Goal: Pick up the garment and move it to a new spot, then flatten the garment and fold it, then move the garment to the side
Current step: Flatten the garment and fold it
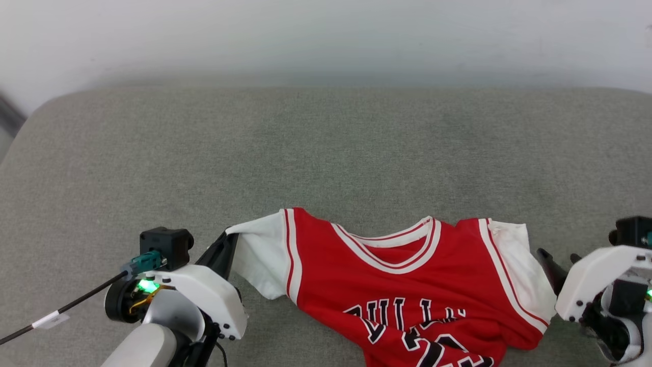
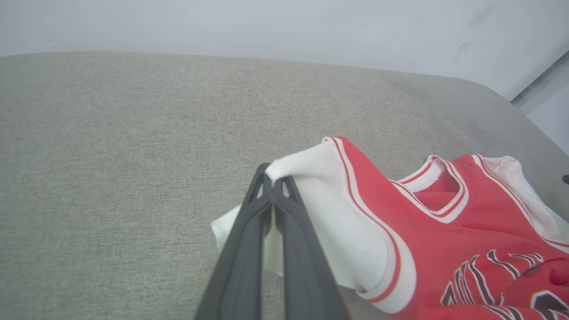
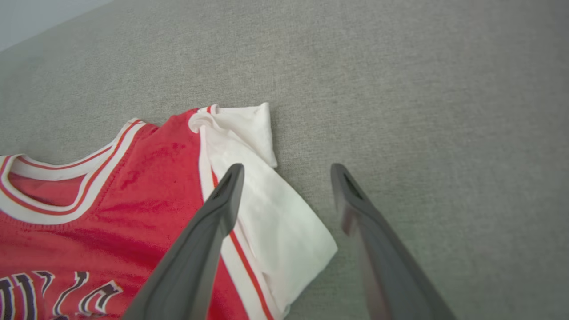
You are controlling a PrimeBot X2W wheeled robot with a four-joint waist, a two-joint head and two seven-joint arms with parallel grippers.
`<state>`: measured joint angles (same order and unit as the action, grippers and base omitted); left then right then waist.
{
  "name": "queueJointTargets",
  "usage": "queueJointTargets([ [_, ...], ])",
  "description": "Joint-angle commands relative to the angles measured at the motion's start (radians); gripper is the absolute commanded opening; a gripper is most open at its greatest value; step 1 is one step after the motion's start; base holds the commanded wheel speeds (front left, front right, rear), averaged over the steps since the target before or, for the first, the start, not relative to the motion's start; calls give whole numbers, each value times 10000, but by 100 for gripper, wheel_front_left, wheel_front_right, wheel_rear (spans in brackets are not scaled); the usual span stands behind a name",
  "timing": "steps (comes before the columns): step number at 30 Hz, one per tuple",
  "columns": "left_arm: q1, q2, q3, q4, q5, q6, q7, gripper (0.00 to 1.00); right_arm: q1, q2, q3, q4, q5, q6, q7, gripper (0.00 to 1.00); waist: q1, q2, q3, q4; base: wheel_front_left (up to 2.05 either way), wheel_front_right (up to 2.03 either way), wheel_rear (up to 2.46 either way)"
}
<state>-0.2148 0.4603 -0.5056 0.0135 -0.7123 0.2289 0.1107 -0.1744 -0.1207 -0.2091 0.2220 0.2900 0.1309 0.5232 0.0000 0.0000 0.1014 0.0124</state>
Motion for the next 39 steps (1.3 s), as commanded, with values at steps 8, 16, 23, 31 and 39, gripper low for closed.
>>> queueJointTargets([
  [8,-935,-208,-155,-585,390,-137,-244,0,-2304,-954,1353,1945,286,-3,2463,100,0,0,1507,729,0,0,0],
  [16,-930,-236,-98,-237,235,-214,-353,0,-2459,-961,1719,3420,394,-9,3557,0,0,0,1447,731,0,0,0],
  [23,-1249,-20,274,73,69,-220,-446,0,-3513,-1418,2257,2533,363,-5,2304,0,0,0,891,341,0,0,0],
  [31,-3038,30,765,1068,25,-521,-468,0,-4564,-1572,2403,2045,-83,-5,796,0,0,0,438,-138,0,0,0],
  [39,-6055,-232,1195,3093,-7,-1086,-650,0,-6976,-1408,2477,2625,-713,-6,-663,0,0,0,1135,-526,0,0,0],
])
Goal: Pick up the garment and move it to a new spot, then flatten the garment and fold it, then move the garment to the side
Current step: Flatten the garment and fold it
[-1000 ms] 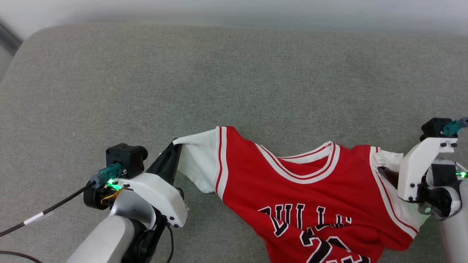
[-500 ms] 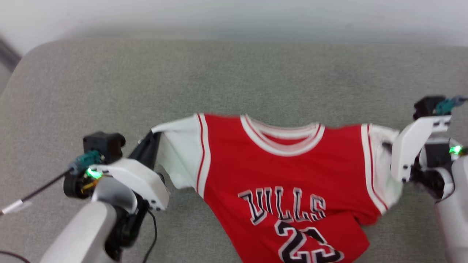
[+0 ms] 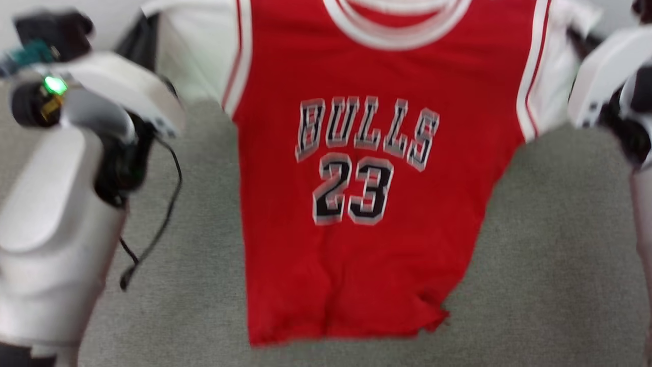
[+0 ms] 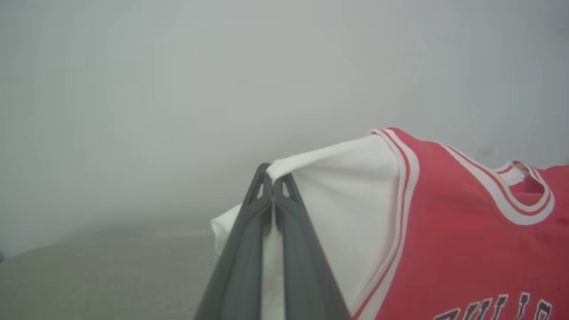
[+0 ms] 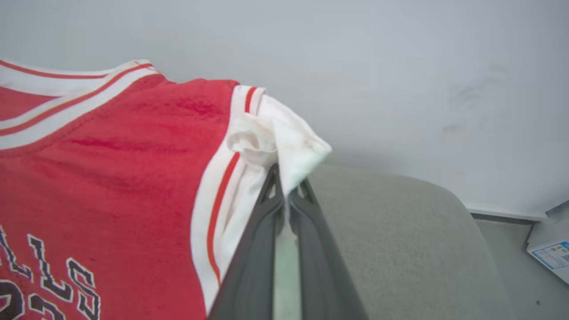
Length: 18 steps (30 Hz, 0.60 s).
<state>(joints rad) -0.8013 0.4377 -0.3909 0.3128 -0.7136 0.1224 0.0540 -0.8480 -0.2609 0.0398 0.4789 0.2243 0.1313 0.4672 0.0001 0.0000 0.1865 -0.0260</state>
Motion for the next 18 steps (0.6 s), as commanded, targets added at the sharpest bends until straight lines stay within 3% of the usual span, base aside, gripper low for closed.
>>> queueJointTargets([
  [1,-599,-5,67,314,84,-53,-106,0,-607,4,58,111,-108,-10,-300,0,-1,0,463,-174,0,0,0],
  [11,-5007,155,537,2029,735,-339,-1015,0,-4638,-168,179,460,-834,-10,-2630,0,-1,0,2241,-237,0,0,0],
  [18,-6965,182,475,2764,1097,-708,-1554,0,-6537,-322,523,994,-1067,-10,-3817,0,-1,0,2959,-139,0,0,0],
])
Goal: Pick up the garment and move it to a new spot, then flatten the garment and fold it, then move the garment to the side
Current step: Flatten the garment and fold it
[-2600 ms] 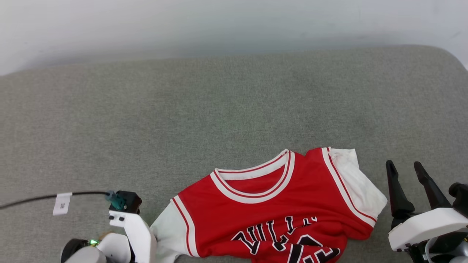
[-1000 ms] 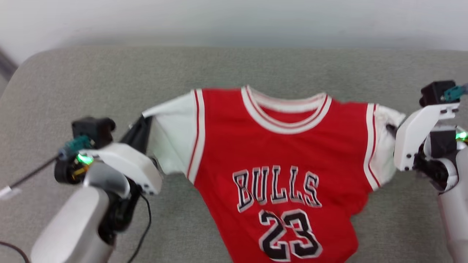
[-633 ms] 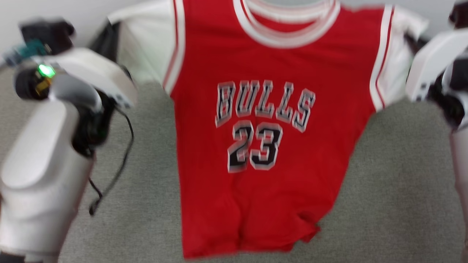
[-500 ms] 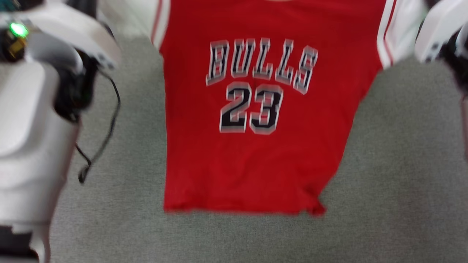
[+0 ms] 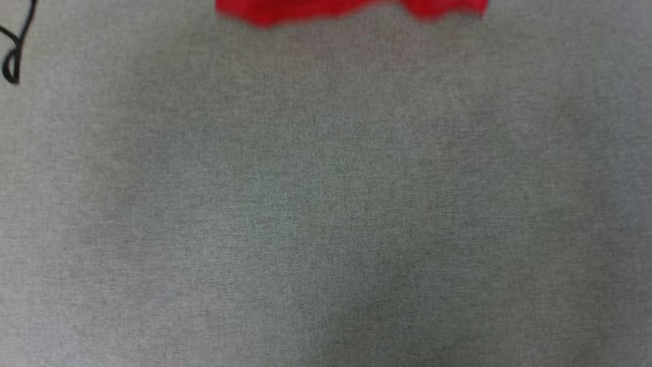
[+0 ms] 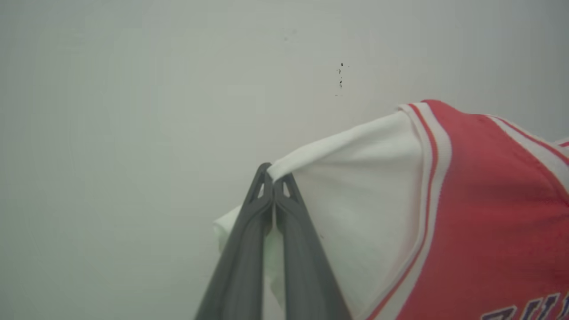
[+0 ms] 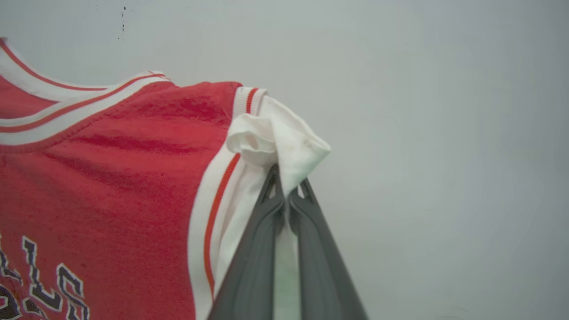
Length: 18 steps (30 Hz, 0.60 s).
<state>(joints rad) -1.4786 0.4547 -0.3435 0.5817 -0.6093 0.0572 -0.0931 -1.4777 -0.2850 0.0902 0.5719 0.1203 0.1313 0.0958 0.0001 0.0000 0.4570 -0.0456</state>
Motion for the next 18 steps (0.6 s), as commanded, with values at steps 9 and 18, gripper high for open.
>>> queueJointTargets([
  [9,-1046,-380,-310,1509,156,-585,-664,0,-1094,189,665,1064,-8,-8,-583,0,-1,0,1190,99,0,0,0],
  [18,-281,-982,-224,3527,-336,-1219,-1391,0,-431,751,897,2929,640,-8,-1311,0,-1,0,1660,88,0,0,0],
])
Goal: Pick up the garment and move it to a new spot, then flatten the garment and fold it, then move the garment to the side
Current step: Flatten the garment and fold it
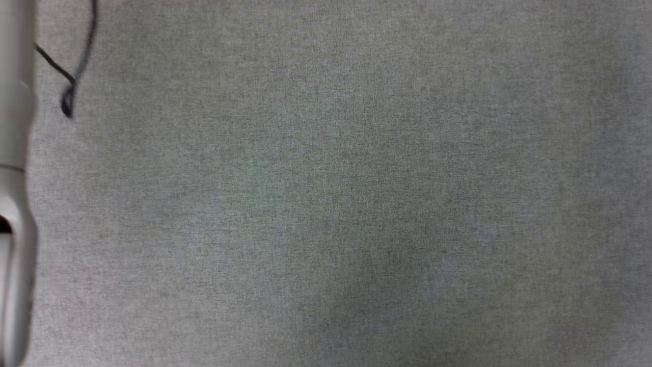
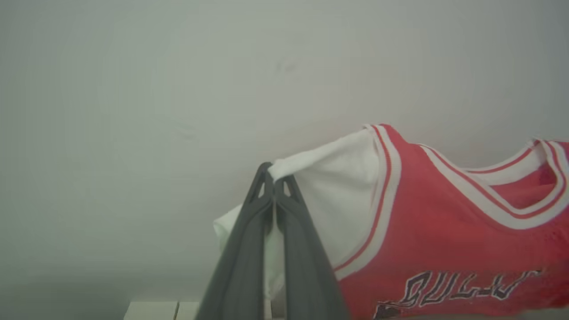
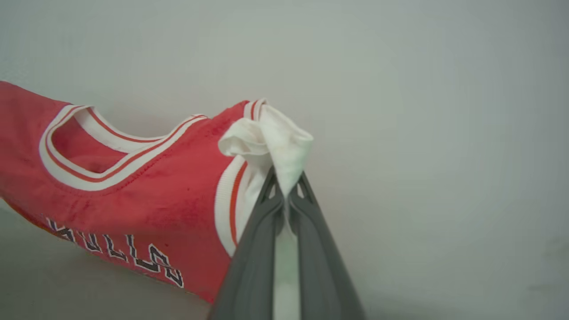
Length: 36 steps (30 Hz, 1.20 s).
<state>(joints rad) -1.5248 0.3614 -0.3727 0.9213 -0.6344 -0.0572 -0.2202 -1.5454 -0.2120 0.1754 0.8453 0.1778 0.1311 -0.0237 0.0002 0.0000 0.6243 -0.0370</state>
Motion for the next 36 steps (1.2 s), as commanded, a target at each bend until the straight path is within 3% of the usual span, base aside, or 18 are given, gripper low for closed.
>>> queueJointTargets([
  [1,389,-114,77,325,-123,-153,-190,0,430,77,71,370,184,-8,-231,0,-2,0,-67,17,0,0,0],
  [7,2153,-221,415,694,-511,-558,-449,0,2066,276,381,917,911,-7,-1012,0,-2,0,-751,43,0,0,0],
  [10,2966,-178,709,296,-535,-611,-456,0,2843,233,551,875,1250,-7,-1256,0,-2,0,-1108,52,0,0,0],
  [15,5807,-222,1543,-1066,-395,-627,-456,0,4949,20,1080,412,1886,-7,-1664,0,-2,0,-2199,3,0,0,0],
  [25,11506,-631,2489,-4151,45,161,-459,0,9415,-437,1323,-1586,2541,-8,-1481,0,-2,0,-4064,-210,0,0,0],
  [36,16154,-606,2265,-7833,475,2014,559,0,14414,-402,8,-4739,1698,-10,89,0,-2,0,-5396,-163,0,0,0],
])
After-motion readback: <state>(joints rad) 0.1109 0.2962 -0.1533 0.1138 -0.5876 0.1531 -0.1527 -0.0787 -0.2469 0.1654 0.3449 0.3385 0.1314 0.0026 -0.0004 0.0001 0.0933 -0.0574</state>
